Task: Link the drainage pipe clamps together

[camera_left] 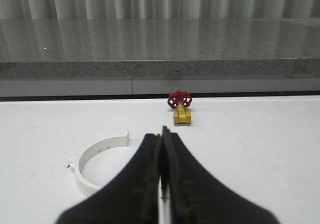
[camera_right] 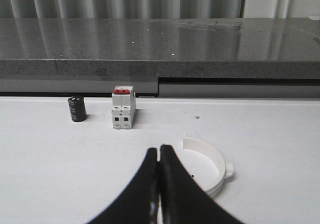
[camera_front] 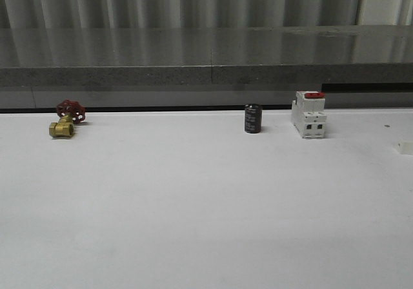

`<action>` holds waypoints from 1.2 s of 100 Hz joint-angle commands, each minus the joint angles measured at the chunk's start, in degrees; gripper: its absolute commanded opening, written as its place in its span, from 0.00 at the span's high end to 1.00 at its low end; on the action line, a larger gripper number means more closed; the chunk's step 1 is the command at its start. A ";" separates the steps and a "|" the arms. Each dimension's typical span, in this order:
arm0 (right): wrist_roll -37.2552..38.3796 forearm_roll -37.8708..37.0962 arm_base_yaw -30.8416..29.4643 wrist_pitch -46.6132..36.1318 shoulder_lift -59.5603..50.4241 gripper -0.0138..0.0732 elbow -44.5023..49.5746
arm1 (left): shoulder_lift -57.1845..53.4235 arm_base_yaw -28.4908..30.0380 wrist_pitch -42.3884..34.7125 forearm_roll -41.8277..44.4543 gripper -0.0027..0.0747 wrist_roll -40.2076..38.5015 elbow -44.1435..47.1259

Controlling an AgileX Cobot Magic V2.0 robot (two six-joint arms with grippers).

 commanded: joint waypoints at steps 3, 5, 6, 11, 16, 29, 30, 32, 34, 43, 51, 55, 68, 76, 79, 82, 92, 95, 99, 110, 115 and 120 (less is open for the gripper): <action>-0.50 -0.62 0.04 -4.84 -0.91 0.92 -1.00 | -1.52 0.11 -4.85 -0.13 0.99 -0.42 2.64; -0.50 -0.62 0.04 -4.84 -0.91 0.92 -1.00 | -1.52 0.11 -4.85 -0.13 0.99 -0.42 2.64; -0.50 -0.62 0.04 -4.84 -0.91 0.92 -1.00 | -1.52 0.11 -4.85 -0.13 0.99 -0.42 2.64; -0.50 -0.62 0.04 -4.84 -0.91 0.92 -1.00 | -1.52 0.11 -4.85 -0.13 0.99 -0.42 2.64; -0.50 -0.62 0.04 -4.84 -0.91 0.92 -1.00 | -1.52 0.11 -4.96 -0.13 0.99 -0.42 2.64; -0.50 -0.62 0.04 -4.84 -0.91 0.92 -1.00 | -1.52 0.11 -7.07 -0.99 0.99 -0.42 2.30; -0.50 -0.62 0.04 -4.84 -0.91 0.92 -1.00 | -1.52 0.11 -7.20 -1.37 0.99 -0.42 2.13; -0.50 -0.62 0.04 -4.84 -0.91 0.92 -1.00 | -1.52 0.11 -7.37 -1.71 0.99 -0.42 1.98; -0.50 -0.62 0.04 -4.84 -0.91 0.92 -1.00 | -1.52 0.11 -7.57 -2.57 0.99 -0.42 1.60; -0.50 -0.62 0.04 -4.84 -0.91 0.92 -1.00 | -1.28 0.11 -5.80 -5.31 0.99 -0.42 -0.83; -0.50 -0.62 0.04 -4.84 -0.91 0.92 -1.00 | -0.38 0.11 -1.91 -6.63 0.99 -0.42 -4.08; -0.50 -0.62 0.04 -4.84 -0.91 0.92 -1.00 | 0.82 0.11 0.17 -6.63 0.99 -0.42 -6.87; -0.50 -0.62 0.04 -4.84 -0.91 0.92 -1.00 | 6.50 0.11 5.00 -6.97 0.99 -0.42 -15.18; -0.50 -0.62 0.04 -4.84 -0.91 0.92 -1.00 | 11.89 0.11 11.06 -5.96 0.99 -0.42 -22.58; -0.50 -0.62 0.04 -4.84 -0.91 0.92 -1.00 | 13.83 0.11 14.50 -5.31 0.99 -0.42 -25.12; -0.50 -0.62 0.04 -4.84 -0.91 0.92 -1.00 | 15.81 0.11 17.96 -4.33 0.99 -0.42 -27.62; -0.50 -0.62 0.04 -4.84 -0.91 0.92 -1.00 | 22.35 0.11 25.69 -2.44 0.99 -0.42 -35.53; -0.50 -0.62 0.04 -4.84 -0.91 0.92 -1.00 | 24.04 0.11 27.28 -2.45 0.99 -0.42 -37.42; -0.50 -0.62 0.04 -4.84 -0.91 0.92 -1.00 | 26.29 0.11 28.63 -2.45 0.99 -0.42 -39.79; -0.50 -0.62 0.04 -4.84 -0.91 0.92 -1.00 | 30.72 0.11 28.22 -2.95 0.99 -0.42 -43.65; -0.50 -0.62 0.04 -4.84 -0.91 0.92 -1.00 | 31.98 0.11 27.21 -2.95 0.99 -0.42 -44.27; -0.50 -0.62 0.04 -4.84 -0.91 0.92 -1.00 | 32.87 0.11 26.11 -2.95 0.99 -0.42 -44.27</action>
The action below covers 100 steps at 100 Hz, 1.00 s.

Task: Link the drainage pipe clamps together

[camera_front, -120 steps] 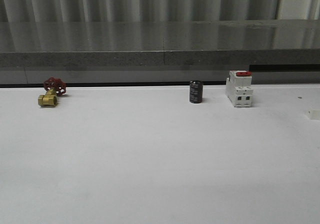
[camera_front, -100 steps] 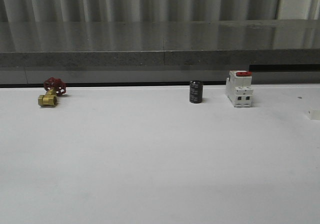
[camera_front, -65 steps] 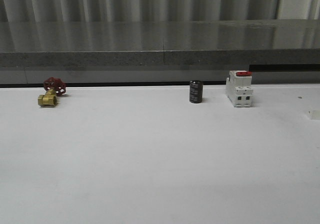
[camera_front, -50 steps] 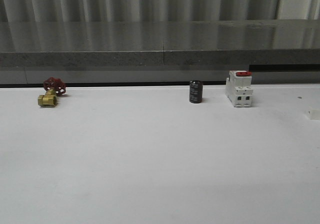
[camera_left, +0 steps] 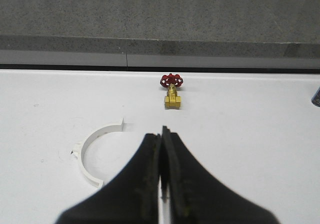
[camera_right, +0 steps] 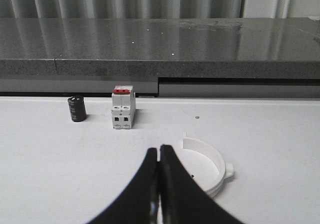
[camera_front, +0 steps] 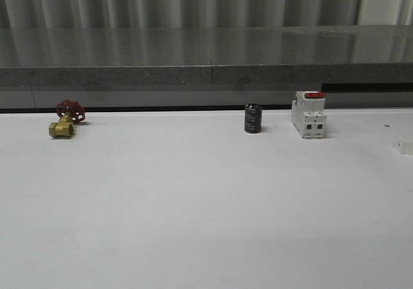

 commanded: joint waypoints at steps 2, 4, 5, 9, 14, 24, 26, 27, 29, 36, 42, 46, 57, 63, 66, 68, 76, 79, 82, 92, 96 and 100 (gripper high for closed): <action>-0.50 -0.62 0.04 -4.84 -0.91 0.92 -1.00 | 2.57 0.11 -5.33 -0.07 0.99 -0.42 -2.41; -0.50 -0.62 0.04 -4.84 -0.91 0.92 -1.00 | 2.72 0.11 -5.60 -0.22 0.99 -0.42 -2.41; -0.50 -0.62 0.04 -4.84 -0.91 0.92 -1.00 | 2.89 0.11 -5.92 -0.23 0.99 -0.42 -2.41; -0.50 -0.62 0.04 -4.84 -0.91 0.92 -1.00 | 3.29 0.11 -6.32 -0.53 0.99 -0.42 -2.41; -0.50 -0.62 0.04 -4.84 -0.91 0.92 -1.00 | 3.42 0.11 -6.32 -0.89 0.99 -0.42 -2.41; -0.50 -0.62 0.04 -4.84 -0.91 0.92 -1.00 | 3.66 0.11 -5.80 -0.86 0.99 -0.42 -2.41; -0.50 -0.62 0.04 -4.84 -0.91 0.92 -1.00 | 3.66 0.11 -5.55 -0.86 0.99 -0.42 -2.41; -0.50 -0.62 0.04 -4.84 -0.91 0.92 -1.00 | 3.66 0.11 -5.38 -0.86 0.99 -0.42 -2.41; -0.50 -0.62 0.04 -4.84 -0.91 0.92 -1.00 | 3.76 0.11 -5.15 -0.62 0.99 -0.42 -2.41; -0.50 -0.62 0.04 -4.84 -0.91 0.92 -1.00 | 3.90 0.11 -3.92 0.30 0.99 -0.42 -2.41; -0.50 -0.62 0.04 -4.84 -0.91 0.92 -1.00 | 4.30 0.11 -2.36 0.30 0.99 -0.42 -2.41; -0.50 -0.62 0.04 -4.84 -0.91 0.92 -1.00 | 4.66 0.11 -1.12 0.30 0.98 -0.42 -2.41; -0.50 -0.62 0.04 -4.84 -0.91 0.92 -1.00 | 5.59 0.11 2.56 0.30 0.80 -0.42 -2.41; -0.50 -0.62 0.04 -4.84 -0.91 0.92 -1.00 | 5.86 0.11 3.58 0.42 0.65 -0.42 -2.41; -0.50 -0.62 0.04 -4.84 -0.91 0.92 -1.00 | 5.87 0.11 3.83 0.42 0.53 -0.42 -2.41; -0.50 -0.62 0.04 -4.84 -0.91 0.92 -1.00 | 5.98 0.11 3.83 0.42 0.46 -0.42 -2.41; -0.50 -0.62 0.04 -4.84 -0.91 0.92 -1.00 | 5.97 0.11 3.83 0.42 0.22 -0.42 -2.41; -0.50 -0.62 0.04 -4.84 -0.91 0.92 -1.00 | 5.97 0.11 4.12 0.42 0.17 -0.42 -2.41; -0.50 -0.62 0.04 -4.84 -0.91 0.92 -1.00 | 5.97 0.11 4.39 0.42 0.12 -0.42 -2.41; -0.50 -0.62 0.04 -4.84 -0.91 0.92 -1.00 | 7.11 0.11 5.02 0.42 0.10 -0.42 -2.41; -0.50 -0.62 0.04 -4.84 -0.91 0.92 -1.00 | 8.32 0.11 5.24 0.82 0.10 -0.42 -2.41; -0.50 -0.62 0.04 -4.84 -0.91 0.92 -1.00 | 10.18 0.36 5.74 1.66 0.10 -0.42 -2.50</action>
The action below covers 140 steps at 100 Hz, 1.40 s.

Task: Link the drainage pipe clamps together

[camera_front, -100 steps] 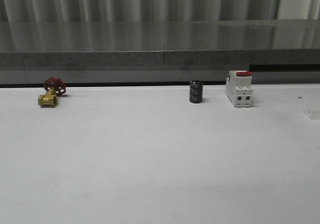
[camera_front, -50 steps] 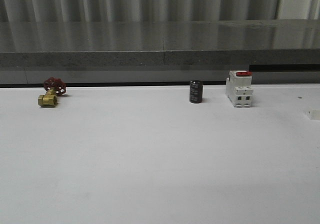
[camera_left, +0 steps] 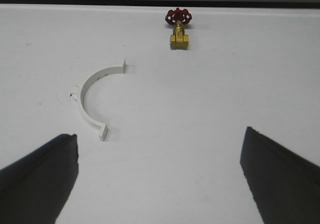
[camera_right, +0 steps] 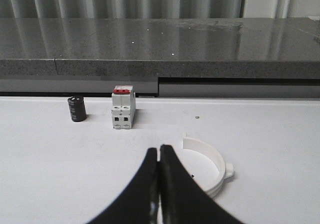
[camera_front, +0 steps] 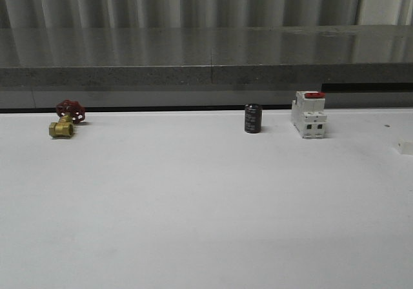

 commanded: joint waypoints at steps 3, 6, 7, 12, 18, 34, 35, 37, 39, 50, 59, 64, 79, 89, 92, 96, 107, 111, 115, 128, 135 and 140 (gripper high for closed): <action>-0.50 -0.62 0.04 -4.84 -0.91 0.92 -1.00 | 4.56 0.93 -2.03 1.53 0.10 -0.52 -2.35; -0.50 -0.62 0.04 -4.84 -0.91 0.92 -1.00 | 6.36 1.69 -1.94 1.77 0.10 -0.52 -2.61; -0.50 -0.62 0.04 -4.84 -0.91 0.92 -1.00 | 7.31 2.14 -1.94 1.77 0.10 -0.52 -2.76; -0.50 -0.62 0.04 -4.84 -0.91 0.92 -1.00 | 11.00 4.11 -2.22 1.92 0.10 -0.52 -3.54; -0.50 -0.62 0.04 -4.84 -0.91 0.92 -1.00 | 15.59 6.84 -3.07 1.92 0.10 -0.52 -5.02; -0.50 -0.62 0.04 -4.84 -0.91 0.92 -1.00 | 28.00 14.48 -6.70 0.35 0.10 3.06 -9.24; -0.50 -0.62 0.04 -4.84 -0.91 0.92 -1.00 | 29.06 15.01 -6.70 0.02 0.10 4.65 -9.74; -0.50 -0.62 0.04 -4.84 -0.91 0.92 -1.00 | 30.12 15.76 -6.56 -1.13 0.10 5.79 -10.52; -0.50 -0.62 0.04 -4.84 -0.91 0.92 -1.00 | 31.73 16.23 -6.38 -2.45 0.10 7.57 -11.26; -0.50 -0.62 0.04 -4.84 -0.91 0.92 -1.00 | 40.02 18.98 -6.61 -8.27 0.10 14.62 -14.84; -0.50 -0.62 0.04 -4.84 -0.91 0.92 -1.00 | 46.84 19.72 -7.30 -8.63 0.10 18.19 -17.99; -0.50 -0.62 0.04 -4.84 -0.91 0.92 -1.00 | 49.94 20.09 -7.07 -8.63 0.10 19.42 -19.59; -0.50 -0.62 0.04 -4.84 -0.91 0.92 -1.00 | 57.52 20.19 -7.06 -8.63 0.10 21.16 -24.06; -0.50 -0.62 0.04 -4.84 -0.91 0.92 -1.00 | 62.25 20.21 -7.06 -7.67 0.10 21.24 -27.35; -0.50 -0.62 0.04 -4.84 -0.91 0.92 -1.00 | 63.37 20.21 -7.06 -7.16 0.10 21.35 -28.35; -0.50 -0.62 0.04 -4.84 -0.91 0.92 -1.00 | 65.01 20.21 -6.95 -6.89 0.10 21.69 -30.12; -0.50 -0.62 0.04 -4.84 -0.91 0.92 -1.00 | 68.62 20.21 -6.39 -6.89 0.10 22.86 -33.35; -0.50 -0.62 0.04 -4.84 -0.91 0.92 -1.00 | 69.94 20.21 -6.39 -6.89 0.10 22.89 -34.24; -0.50 -0.62 0.04 -4.84 -0.91 0.92 -1.00 | 71.10 20.21 -6.39 -6.89 0.10 23.16 -35.15; -0.50 -0.62 0.04 -4.84 -0.91 0.92 -1.00 | 73.40 20.21 -6.39 -6.89 0.10 24.10 -36.39; -0.50 -0.62 0.04 -4.84 -0.91 0.92 -1.00 | 74.08 20.21 -6.52 -6.89 0.10 24.10 -36.39; -0.50 -0.62 0.04 -4.84 -0.91 0.92 -1.00 | 74.69 20.21 -6.52 -6.89 0.10 24.10 -36.39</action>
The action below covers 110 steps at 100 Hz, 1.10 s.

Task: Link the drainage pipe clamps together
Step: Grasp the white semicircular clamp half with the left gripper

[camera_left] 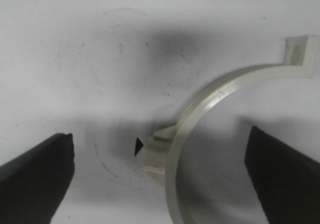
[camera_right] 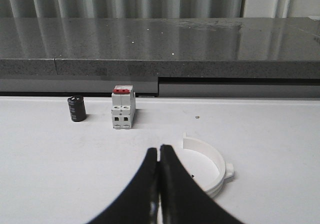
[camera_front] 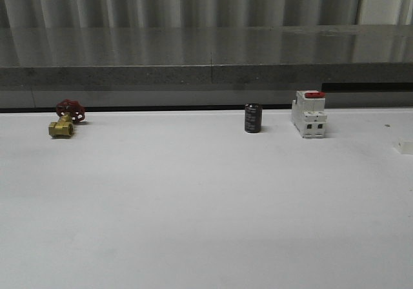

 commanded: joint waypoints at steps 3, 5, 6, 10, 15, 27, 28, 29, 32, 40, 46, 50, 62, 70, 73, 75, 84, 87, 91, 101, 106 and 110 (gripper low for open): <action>-0.50 -0.62 0.04 -4.84 -0.91 0.92 -1.00 | -1.76 0.21 -1.16 -0.27 0.10 0.15 -1.71; -0.50 -0.62 0.04 -4.84 -0.91 0.92 -1.00 | -1.56 0.21 -1.16 -0.27 0.10 0.15 -1.71; -0.50 -0.62 0.04 -4.84 -0.91 0.92 -1.00 | -1.49 0.21 -1.00 -0.27 0.10 0.15 -1.71; -0.50 -0.62 0.04 -4.84 -0.91 0.92 -1.00 | -1.36 0.21 -0.74 -0.27 0.10 0.15 -1.71; -0.50 -0.62 0.04 -4.84 -0.91 0.92 -1.00 | -1.20 0.21 -0.50 -0.38 0.10 0.15 -1.71; -0.50 -0.62 0.04 -4.84 -0.91 0.92 -1.00 | -1.12 0.21 0.42 -0.85 0.13 0.15 -1.71; -0.50 -0.62 0.04 -4.84 -0.91 0.92 -1.00 | -1.12 0.21 0.39 -1.04 0.14 0.15 -1.71; -0.50 -0.62 0.04 -4.84 -0.91 0.92 -1.00 | -1.12 0.21 0.59 -1.05 0.16 0.15 -1.71; -0.50 -0.62 0.04 -4.84 -0.91 0.92 -1.00 | -1.12 0.21 0.72 -1.48 0.22 0.15 -1.71; -0.50 -0.62 0.04 -4.84 -0.91 0.92 -1.00 | -1.12 0.21 1.33 -2.80 0.39 0.15 -1.71; -0.50 -0.62 0.04 -4.84 -0.91 0.92 -1.00 | -1.12 0.21 1.74 -3.78 0.58 0.15 -1.71; -0.50 -0.62 0.04 -4.84 -0.91 0.92 -1.00 | -1.12 0.21 1.85 -4.06 0.71 0.15 -1.71; -0.50 -0.62 0.04 -4.84 -0.91 0.92 -1.00 | -1.12 0.21 3.22 -4.52 0.97 0.15 -1.71; -0.50 -0.62 0.04 -4.84 -0.91 0.92 -1.00 | -1.26 0.21 4.24 -5.52 0.99 0.15 -1.71; -0.50 -0.62 0.04 -4.84 -0.91 0.92 -1.00 | -1.37 0.21 4.25 -6.28 0.99 0.15 -1.71; -0.50 -0.62 0.04 -4.84 -0.91 0.92 -1.00 | -1.53 0.21 4.25 -7.00 0.99 0.15 -1.71; -0.50 -0.62 0.04 -4.84 -0.91 0.92 -1.00 | -2.94 -0.52 4.81 -8.62 0.99 0.15 -1.71; -0.50 -0.62 0.04 -4.84 -0.91 0.92 -1.00 | -3.78 -0.97 5.10 -8.73 0.99 0.15 -1.71; -0.50 -0.62 0.04 -4.84 -0.91 0.92 -1.00 | -4.73 -1.81 5.76 -9.16 0.99 -0.18 -1.71; -0.50 -0.62 0.04 -4.84 -0.91 0.92 -1.00 | -7.99 -4.87 6.75 -8.93 0.99 -5.46 -1.71; -0.50 -0.62 0.04 -4.84 -0.91 0.92 -1.00 | -9.50 -6.86 7.23 -8.78 0.99 -8.00 -1.71; -0.50 -0.62 0.04 -4.84 -0.91 0.92 -1.00 | -10.71 -9.04 7.35 -8.35 0.99 -9.37 -1.71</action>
